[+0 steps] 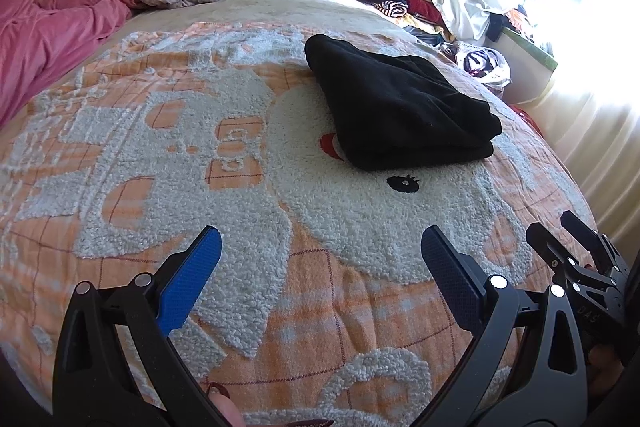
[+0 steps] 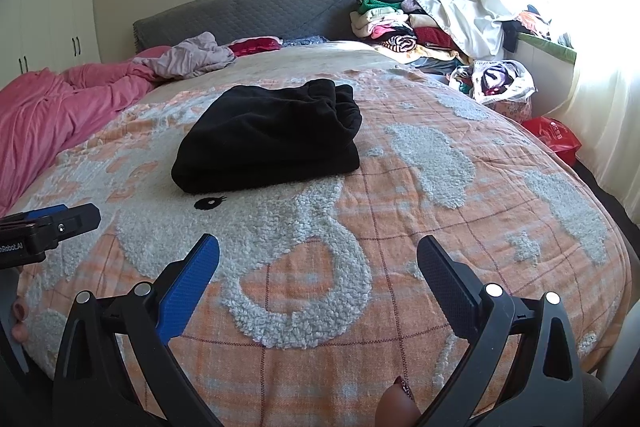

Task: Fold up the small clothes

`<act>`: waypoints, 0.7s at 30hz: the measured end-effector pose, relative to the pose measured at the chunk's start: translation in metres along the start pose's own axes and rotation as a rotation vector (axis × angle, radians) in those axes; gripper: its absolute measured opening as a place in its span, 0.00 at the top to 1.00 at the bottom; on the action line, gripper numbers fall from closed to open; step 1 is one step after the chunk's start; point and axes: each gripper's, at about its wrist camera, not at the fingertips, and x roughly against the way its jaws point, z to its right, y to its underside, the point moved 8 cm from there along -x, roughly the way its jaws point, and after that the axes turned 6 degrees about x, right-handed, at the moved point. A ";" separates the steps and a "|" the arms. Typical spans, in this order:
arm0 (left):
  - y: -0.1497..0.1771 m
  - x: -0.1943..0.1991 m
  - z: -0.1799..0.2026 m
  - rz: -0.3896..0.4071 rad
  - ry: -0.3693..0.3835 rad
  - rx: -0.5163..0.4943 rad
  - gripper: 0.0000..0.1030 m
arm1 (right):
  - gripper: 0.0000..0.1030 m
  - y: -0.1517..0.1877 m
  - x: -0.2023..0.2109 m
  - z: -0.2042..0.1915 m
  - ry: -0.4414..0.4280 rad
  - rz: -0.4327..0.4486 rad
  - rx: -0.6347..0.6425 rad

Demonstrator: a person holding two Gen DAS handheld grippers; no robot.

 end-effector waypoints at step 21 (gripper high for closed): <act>0.000 0.001 0.000 -0.009 -0.013 -0.011 0.09 | 0.04 0.001 0.000 0.000 0.004 -0.004 0.000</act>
